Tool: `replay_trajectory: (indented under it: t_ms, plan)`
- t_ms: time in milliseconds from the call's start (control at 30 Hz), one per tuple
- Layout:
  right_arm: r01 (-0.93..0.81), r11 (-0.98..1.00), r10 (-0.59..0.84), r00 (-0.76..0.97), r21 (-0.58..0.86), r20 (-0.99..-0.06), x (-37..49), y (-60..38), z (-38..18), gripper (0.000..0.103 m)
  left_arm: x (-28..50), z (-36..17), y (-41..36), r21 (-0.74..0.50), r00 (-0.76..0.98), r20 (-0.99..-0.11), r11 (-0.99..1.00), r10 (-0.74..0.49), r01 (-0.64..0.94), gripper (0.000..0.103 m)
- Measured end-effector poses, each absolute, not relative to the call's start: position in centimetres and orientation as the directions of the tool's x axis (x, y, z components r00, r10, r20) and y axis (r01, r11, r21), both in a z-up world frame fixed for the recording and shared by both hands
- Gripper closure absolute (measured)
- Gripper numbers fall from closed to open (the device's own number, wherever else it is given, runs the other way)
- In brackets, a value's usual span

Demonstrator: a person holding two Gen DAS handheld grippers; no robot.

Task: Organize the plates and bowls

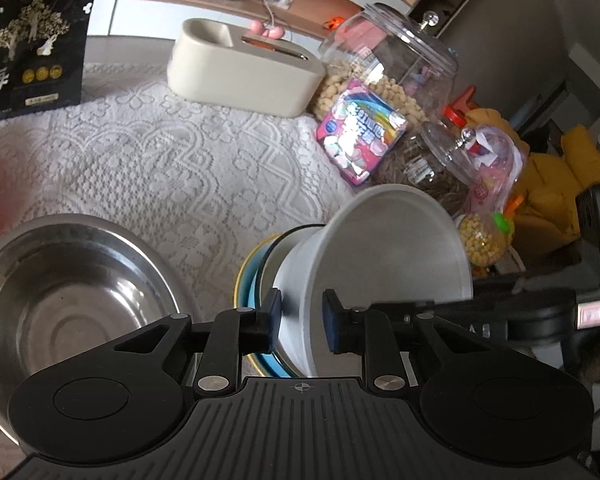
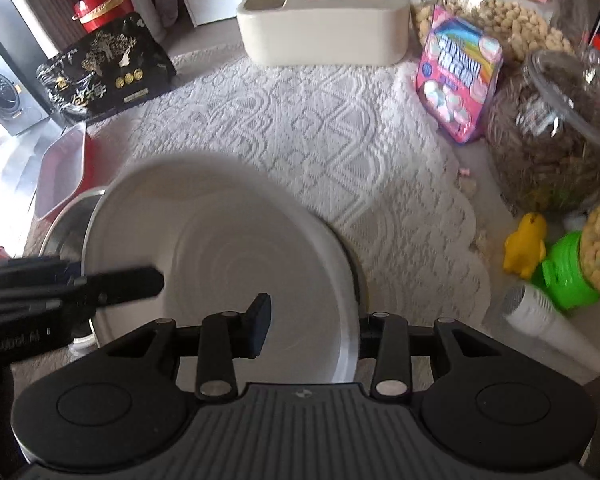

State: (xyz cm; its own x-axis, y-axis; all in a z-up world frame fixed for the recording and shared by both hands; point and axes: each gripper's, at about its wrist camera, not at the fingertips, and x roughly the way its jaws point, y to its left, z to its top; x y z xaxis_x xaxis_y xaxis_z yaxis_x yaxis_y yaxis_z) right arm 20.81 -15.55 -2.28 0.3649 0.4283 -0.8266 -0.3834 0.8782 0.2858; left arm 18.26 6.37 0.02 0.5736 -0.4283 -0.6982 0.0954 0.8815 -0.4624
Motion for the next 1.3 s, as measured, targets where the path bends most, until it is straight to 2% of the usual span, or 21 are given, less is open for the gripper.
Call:
replay_trajectory:
  t_ms: [233, 467, 600, 833, 1100, 1300]
  plan:
    - [-0.355, 0.879, 0.446, 0.381, 0.318, -0.810, 20.3, -16.5, -1.0, 0.064, 17.3, 1.3, 7.1, -0.535, 0.595, -0.631, 0.835, -0.497, 0.130, 0.078]
    - [-0.318, 0.893, 0.431, 0.405, 0.318, -0.806, 20.9, -17.5, -0.5, 0.064, 17.9, 0.6, 7.5, -0.532, 0.582, -0.658, 0.842, -0.477, 0.089, 0.079]
    - [-0.299, 0.899, 0.424, 0.414, 0.320, -0.805, 21.3, -17.7, -0.6, 0.064, 17.8, 0.6, 8.4, -0.553, 0.595, -0.646, 0.831, -0.479, 0.068, 0.079]
    - [-0.302, 0.897, 0.425, 0.390, 0.322, -0.817, 21.6, -17.4, -1.3, 0.064, 17.8, 0.9, 8.1, -0.481, 0.603, -0.680, 0.874, -0.418, 0.064, 0.079]
    - [-0.307, 0.891, 0.436, 0.372, 0.334, -0.820, 21.2, -17.1, -1.5, 0.061, 17.9, 0.3, 6.5, -0.447, 0.572, -0.704, 0.889, -0.421, 0.103, 0.078]
    - [-0.314, 0.881, 0.460, 0.394, 0.354, -0.795, 21.1, -17.6, -0.8, 0.061, 17.9, 0.2, 7.1, -0.490, 0.573, -0.686, 0.867, -0.448, 0.092, 0.079]
